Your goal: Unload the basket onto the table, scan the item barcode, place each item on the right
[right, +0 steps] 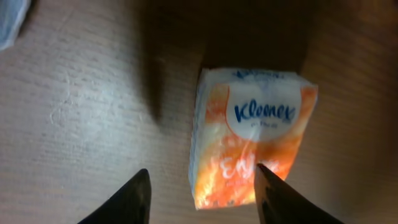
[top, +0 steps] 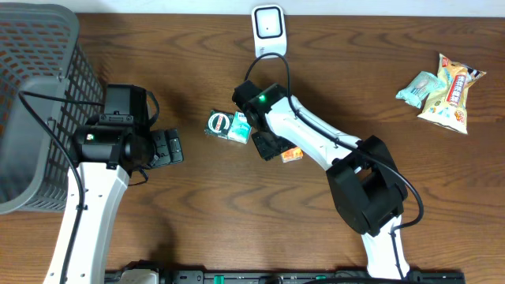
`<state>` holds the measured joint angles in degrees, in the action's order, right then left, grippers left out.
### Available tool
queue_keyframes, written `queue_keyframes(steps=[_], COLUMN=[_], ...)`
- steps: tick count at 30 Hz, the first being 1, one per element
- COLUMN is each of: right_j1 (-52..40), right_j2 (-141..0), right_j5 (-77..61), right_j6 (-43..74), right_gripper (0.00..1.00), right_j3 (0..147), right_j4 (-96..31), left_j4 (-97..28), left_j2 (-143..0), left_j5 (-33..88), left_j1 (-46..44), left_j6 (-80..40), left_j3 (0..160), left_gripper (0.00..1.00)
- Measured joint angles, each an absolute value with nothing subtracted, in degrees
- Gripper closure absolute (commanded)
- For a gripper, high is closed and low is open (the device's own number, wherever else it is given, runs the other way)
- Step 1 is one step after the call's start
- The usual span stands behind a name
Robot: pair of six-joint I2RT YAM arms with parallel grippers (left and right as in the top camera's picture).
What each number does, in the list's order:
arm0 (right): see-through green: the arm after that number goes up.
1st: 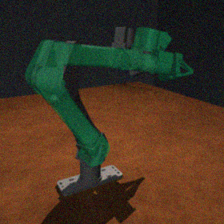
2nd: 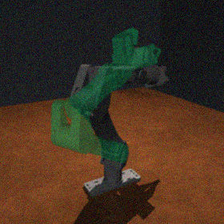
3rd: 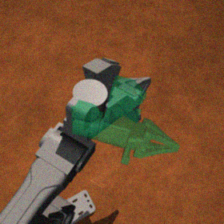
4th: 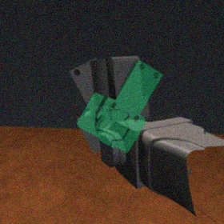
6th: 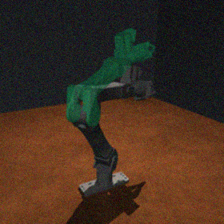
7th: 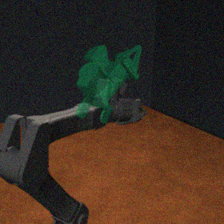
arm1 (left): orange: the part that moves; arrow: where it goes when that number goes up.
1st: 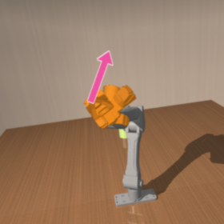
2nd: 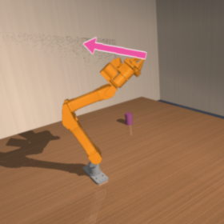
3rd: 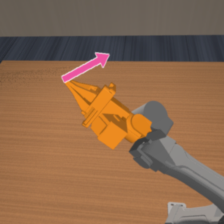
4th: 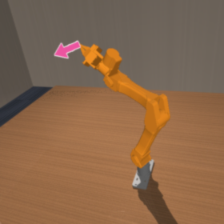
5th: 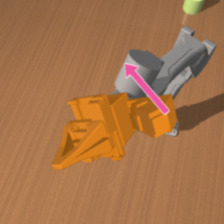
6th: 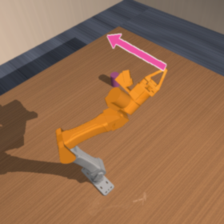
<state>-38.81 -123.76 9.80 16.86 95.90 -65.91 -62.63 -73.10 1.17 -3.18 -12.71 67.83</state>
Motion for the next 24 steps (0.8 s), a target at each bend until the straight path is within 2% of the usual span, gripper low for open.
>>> queue_keyframes(steps=[5,7,9,12,18,24], right_j1=[-38.81,-38.83,-38.92,-38.81,-38.17,-33.30], right_j2=[-123.76,-123.72,-123.20,-122.58,-122.39,-122.43], right_j5=[10.83,11.68,12.93,13.78,12.25,0.27], right_j6=[16.95,16.82,16.73,17.12,17.41,14.57], right_gripper=[0.54,0.65,0.84,0.98,0.99,0.99], right_j3=[92.31,90.83,89.86,89.21,89.78,94.76], right_j4=[-62.24,-60.86,-60.14,-60.10,-61.36,-66.35], left_j4=[-62.61,-62.63,-62.63,-62.63,-62.63,-62.63], left_j2=[-73.10,-73.10,-73.10,-73.10,-73.10,-73.10], left_j5=[1.17,1.17,1.17,1.17,1.17,1.17], left_j1=[-3.18,-3.18,-3.18,-3.18,-3.18,-3.18], left_j6=[-12.69,-12.69,-12.69,-12.71,-12.69,-12.71], left_j3=[67.83,67.83,67.83,67.83,67.83,67.83], left_gripper=[0.03,0.02,0.02,0.02,0.02,0.02])
